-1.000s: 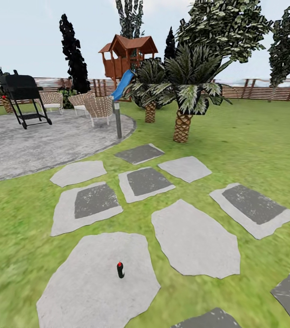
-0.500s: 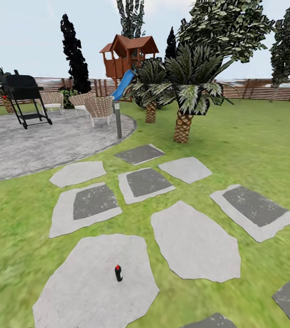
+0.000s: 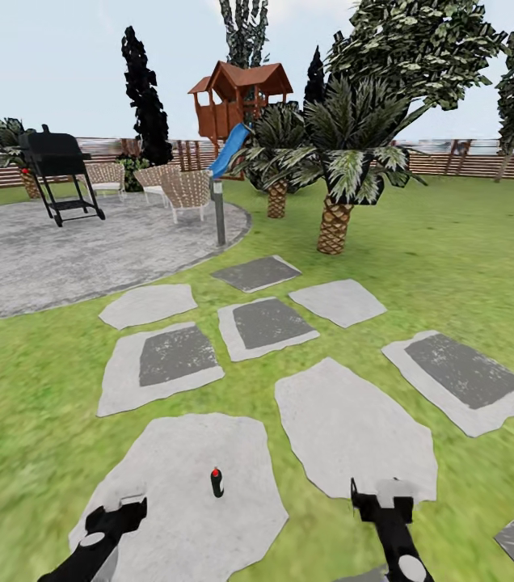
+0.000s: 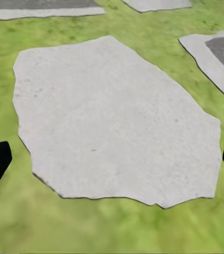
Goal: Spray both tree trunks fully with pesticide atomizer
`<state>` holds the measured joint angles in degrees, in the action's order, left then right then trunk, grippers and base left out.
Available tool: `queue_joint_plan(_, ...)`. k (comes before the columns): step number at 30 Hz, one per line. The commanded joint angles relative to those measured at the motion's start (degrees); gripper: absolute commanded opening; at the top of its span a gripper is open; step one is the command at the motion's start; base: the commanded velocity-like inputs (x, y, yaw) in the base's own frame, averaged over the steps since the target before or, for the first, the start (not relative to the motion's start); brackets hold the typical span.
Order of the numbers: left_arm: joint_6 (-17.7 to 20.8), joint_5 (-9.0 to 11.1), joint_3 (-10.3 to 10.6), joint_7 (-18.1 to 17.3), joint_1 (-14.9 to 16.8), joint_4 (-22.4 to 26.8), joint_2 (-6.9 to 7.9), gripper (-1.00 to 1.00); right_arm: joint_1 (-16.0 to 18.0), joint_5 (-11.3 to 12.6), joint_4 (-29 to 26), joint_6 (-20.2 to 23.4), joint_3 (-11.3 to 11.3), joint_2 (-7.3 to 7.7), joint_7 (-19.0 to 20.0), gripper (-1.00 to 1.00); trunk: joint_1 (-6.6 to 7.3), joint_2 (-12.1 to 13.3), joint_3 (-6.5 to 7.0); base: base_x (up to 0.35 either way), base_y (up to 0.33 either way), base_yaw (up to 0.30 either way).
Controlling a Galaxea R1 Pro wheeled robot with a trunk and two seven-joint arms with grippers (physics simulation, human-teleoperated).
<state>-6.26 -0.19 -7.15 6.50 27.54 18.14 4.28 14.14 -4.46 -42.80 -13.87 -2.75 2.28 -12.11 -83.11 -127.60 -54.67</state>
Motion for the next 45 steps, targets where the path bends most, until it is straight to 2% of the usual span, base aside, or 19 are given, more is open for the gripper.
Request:
queue_joint_plan(1, 0.0, 0.0, 0.0, 0.0, 0.0, 0.1, 0.09, 1.00, 1.9, 0.1, -0.2, 0.9, 0.1, 0.01, 0.0, 1.00, 0.00, 0.0, -0.01, 0.000, 0.000, 0.000)
queue_joint_plan(3, 0.0, 0.0, 0.0, -0.1, 0.0, 0.1, 0.03, 1.00, 4.0, 0.1, -0.4, 2.8, 0.1, 0.12, 0.1, 1.00, 0.00, 0.0, -0.01, 0.000, 0.000, 0.000)
queue_joint_plan(6, -0.2, -0.1, 0.1, 0.2, -0.1, 0.1, 0.06, 1.00, 6.4, 0.2, 1.2, 8.0, -0.2, 0.27, 0.7, 1.00, 0.00, 0.0, -0.01, 0.025, -0.003, 0.000)
queue_joint_plan(17, -0.3, -0.1, -0.1, 0.4, 0.0, 0.1, 0.12, 1.00, 6.5, 0.1, 1.4, 8.2, -0.4, 0.32, 1.7, 1.00, 0.00, 0.0, -0.18, 0.219, -0.177, 0.031)
queue_joint_plan(18, -0.3, -0.1, -0.1, 0.4, 0.0, 0.1, 0.12, 1.00, 6.5, 0.1, 1.4, 8.2, -0.4, 0.31, 2.2, 1.00, 0.00, 0.0, -0.24, 0.200, -0.240, 0.125)
queue_joint_plan(21, -0.3, 0.0, -0.1, 0.4, 0.0, 0.1, 0.12, 1.00, 6.5, 0.0, 1.4, 8.4, 0.0, 0.30, 7.4, 1.00, 0.00, 0.0, -0.43, 0.188, -0.253, 0.157)
queue_joint_plan(24, -0.3, 0.0, -0.1, 0.4, 0.0, 0.1, 0.07, 1.00, 6.5, 0.0, 1.3, 8.4, 0.2, 0.32, 8.9, 1.00, 0.00, 0.0, -0.64, 0.181, -0.261, 0.172)
queue_joint_plan(34, -0.2, 0.3, -0.3, 0.2, 0.0, 0.1, 0.19, 1.00, 6.5, 0.0, 1.3, 8.3, 0.2, 0.34, 9.2, 1.00, 0.00, 0.0, -1.31, 0.167, -0.282, 0.170)
queue_joint_plan(45, -0.3, 0.3, -0.1, 0.0, 0.1, 0.1, 0.12, 1.00, 6.5, 0.0, 1.3, 8.3, 0.2, 0.32, 9.2, 1.00, 0.00, 0.0, -1.41, 0.233, -0.247, 0.021)
